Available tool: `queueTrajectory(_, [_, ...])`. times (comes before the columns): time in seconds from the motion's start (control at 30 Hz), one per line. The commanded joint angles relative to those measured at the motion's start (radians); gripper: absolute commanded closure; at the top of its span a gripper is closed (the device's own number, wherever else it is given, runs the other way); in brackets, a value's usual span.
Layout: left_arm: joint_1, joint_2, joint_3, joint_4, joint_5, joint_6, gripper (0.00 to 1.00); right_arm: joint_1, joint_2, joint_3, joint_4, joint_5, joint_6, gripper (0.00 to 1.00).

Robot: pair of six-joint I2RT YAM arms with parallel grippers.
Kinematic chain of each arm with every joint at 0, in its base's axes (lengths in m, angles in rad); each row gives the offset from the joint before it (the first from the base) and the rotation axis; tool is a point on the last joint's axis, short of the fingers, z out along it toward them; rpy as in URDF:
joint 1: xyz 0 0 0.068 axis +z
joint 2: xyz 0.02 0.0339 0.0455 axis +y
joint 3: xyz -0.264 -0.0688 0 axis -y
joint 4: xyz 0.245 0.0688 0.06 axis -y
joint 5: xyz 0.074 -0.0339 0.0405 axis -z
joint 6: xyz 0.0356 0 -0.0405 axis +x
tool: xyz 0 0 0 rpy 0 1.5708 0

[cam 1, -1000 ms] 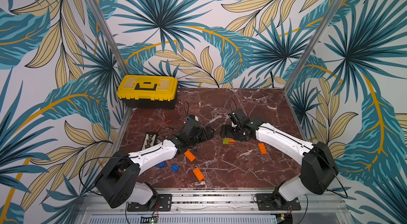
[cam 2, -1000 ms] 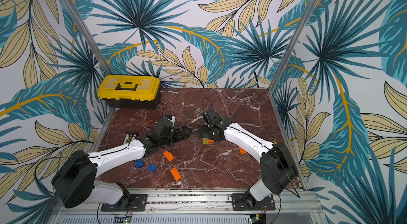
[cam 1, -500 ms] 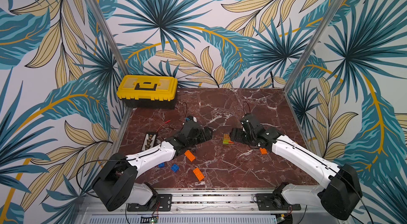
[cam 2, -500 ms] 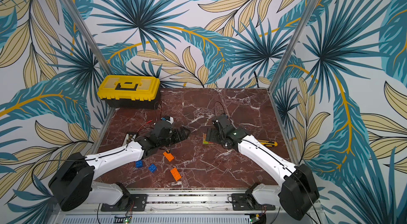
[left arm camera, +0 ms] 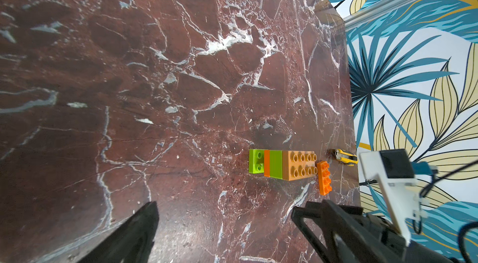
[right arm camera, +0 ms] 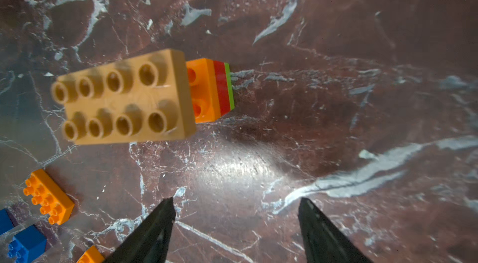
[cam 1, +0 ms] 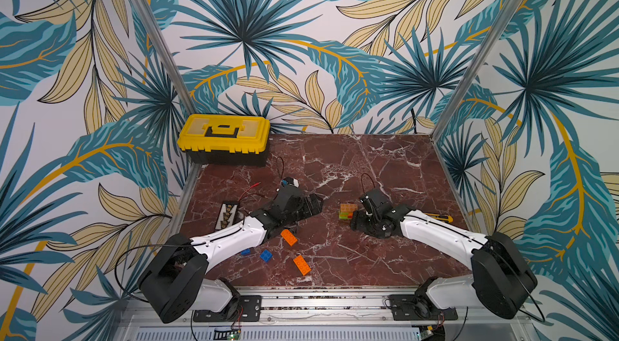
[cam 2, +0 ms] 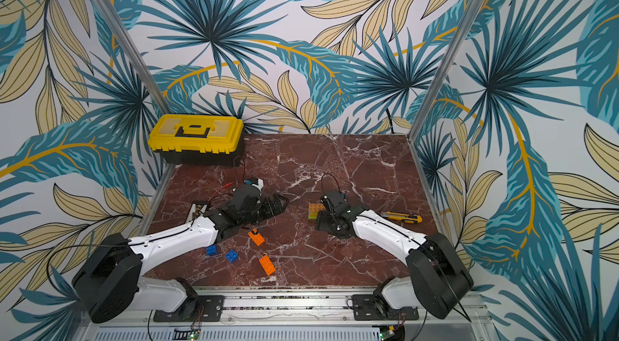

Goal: Assemble the number 5 with lego
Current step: Adjust the lego brick at the center of the board.

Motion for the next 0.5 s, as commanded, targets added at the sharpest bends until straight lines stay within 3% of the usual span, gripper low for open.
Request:
queueTrajectory(0.0, [0.003,0.015,-0.017,0.036,0.029,0.018,0.00,-0.001,0.048,-0.034,0.103,-0.062,0.053,0.22])
queueTrajectory(0.47, [0.003,0.019,-0.020,0.044,0.035,0.020,0.00,-0.002,0.098,-0.061,0.166,-0.075,0.077,0.22])
